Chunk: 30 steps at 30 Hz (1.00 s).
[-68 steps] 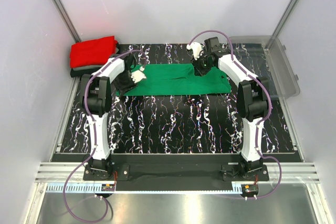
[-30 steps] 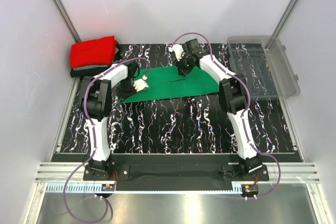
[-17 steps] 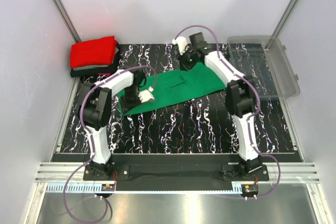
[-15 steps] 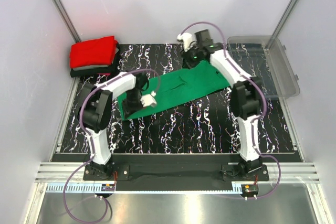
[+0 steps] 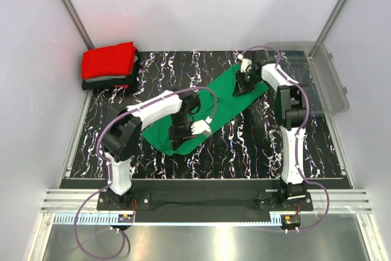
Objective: Fold and stack the t-shirts
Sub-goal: Fold the tshirt
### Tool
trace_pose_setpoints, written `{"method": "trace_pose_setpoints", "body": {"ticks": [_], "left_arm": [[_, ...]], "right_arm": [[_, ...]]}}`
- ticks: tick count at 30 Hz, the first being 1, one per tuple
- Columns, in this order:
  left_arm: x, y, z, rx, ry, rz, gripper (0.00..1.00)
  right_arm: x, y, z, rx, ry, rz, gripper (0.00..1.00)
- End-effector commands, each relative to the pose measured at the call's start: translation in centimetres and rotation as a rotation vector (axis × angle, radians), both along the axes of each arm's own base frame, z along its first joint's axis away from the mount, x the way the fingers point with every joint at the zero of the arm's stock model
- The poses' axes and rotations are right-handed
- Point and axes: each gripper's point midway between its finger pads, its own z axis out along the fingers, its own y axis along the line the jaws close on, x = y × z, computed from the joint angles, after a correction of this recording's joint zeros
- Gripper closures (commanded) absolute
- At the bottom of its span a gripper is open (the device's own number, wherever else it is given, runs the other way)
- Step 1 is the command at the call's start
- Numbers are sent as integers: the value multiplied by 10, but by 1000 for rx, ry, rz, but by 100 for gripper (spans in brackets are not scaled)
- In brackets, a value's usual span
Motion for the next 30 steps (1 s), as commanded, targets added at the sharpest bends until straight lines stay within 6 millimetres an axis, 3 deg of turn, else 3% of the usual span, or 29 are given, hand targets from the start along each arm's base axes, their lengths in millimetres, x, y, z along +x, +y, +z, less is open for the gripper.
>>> {"method": "trace_pose_setpoints", "body": {"ticks": [1, 7, 9, 10, 14, 15, 16, 21, 24, 28, 30], "left_arm": [[-54, 5, 22, 71, 243, -9, 100], [-63, -19, 26, 31, 257, -41, 100], [-64, -27, 26, 24, 260, -51, 100], [-61, -32, 25, 22, 256, -53, 100], [-57, -43, 23, 15, 244, -62, 100], [-56, -44, 24, 18, 239, -61, 100], [-55, -45, 23, 21, 238, -63, 99], [-48, -56, 21, 9, 218, -35, 99], [-44, -66, 19, -7, 208, -14, 98], [-36, -82, 12, -13, 198, -13, 97], [-36, -90, 12, -21, 198, -25, 95]], "right_arm": [[11, 12, 15, 11, -24, -2, 69], [31, 15, 2, -29, -49, 6, 69], [30, 24, -14, -76, -45, 50, 69], [39, 30, -8, -85, -76, 60, 69], [45, 49, -21, -197, -115, 90, 61], [37, 60, -36, -236, -97, 132, 58], [43, 65, -32, -249, -124, 136, 57], [51, 81, -50, -291, -165, 160, 54], [67, 93, -45, -272, -235, 157, 53], [88, 109, -19, -254, -354, 178, 53], [99, 108, -24, -271, -388, 182, 53]]}}
